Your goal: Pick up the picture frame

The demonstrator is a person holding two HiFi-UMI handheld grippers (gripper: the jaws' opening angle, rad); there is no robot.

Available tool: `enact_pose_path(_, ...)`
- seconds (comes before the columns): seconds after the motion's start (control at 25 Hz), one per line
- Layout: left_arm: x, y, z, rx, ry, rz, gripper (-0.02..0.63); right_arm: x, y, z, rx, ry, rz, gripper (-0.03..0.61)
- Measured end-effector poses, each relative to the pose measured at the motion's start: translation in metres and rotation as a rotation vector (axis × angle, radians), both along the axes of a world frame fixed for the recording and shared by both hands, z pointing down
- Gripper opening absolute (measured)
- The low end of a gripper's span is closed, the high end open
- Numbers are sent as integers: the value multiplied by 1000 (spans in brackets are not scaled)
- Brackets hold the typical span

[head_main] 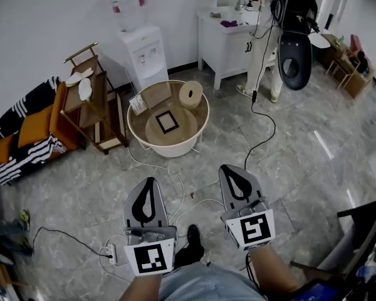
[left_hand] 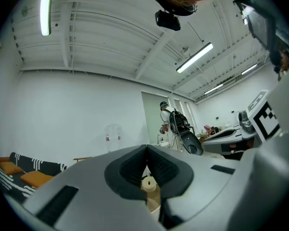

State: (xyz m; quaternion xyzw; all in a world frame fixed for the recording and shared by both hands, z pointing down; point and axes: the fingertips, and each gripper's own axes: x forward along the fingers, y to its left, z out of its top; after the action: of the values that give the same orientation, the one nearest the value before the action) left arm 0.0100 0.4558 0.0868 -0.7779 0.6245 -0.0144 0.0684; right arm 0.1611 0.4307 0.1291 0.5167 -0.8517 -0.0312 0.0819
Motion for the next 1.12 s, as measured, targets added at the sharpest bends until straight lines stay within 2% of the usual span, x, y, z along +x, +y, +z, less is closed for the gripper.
enact_pose_path(0.36,-34,-78,-20,43,2,12,15,-28,-79,-31,53,14,10,14)
enact_pose_path(0.56,-36,-106,-16,36,2,19,15,-28,-108,-36,93,12,25,14)
enact_pose_path(0.72,-34,-132,-10,36,2,29,15,-30,-133,-24,58,23,20,14)
enact_pose_path(0.88,-36,-166,-5,28,-16,25,15,-34,-173,-30,111,-9,20,14)
enact_pose_path(1.12,-35,-241,12,-8,-20,3,15,-35,-253,-5,60,-20,-5,14)
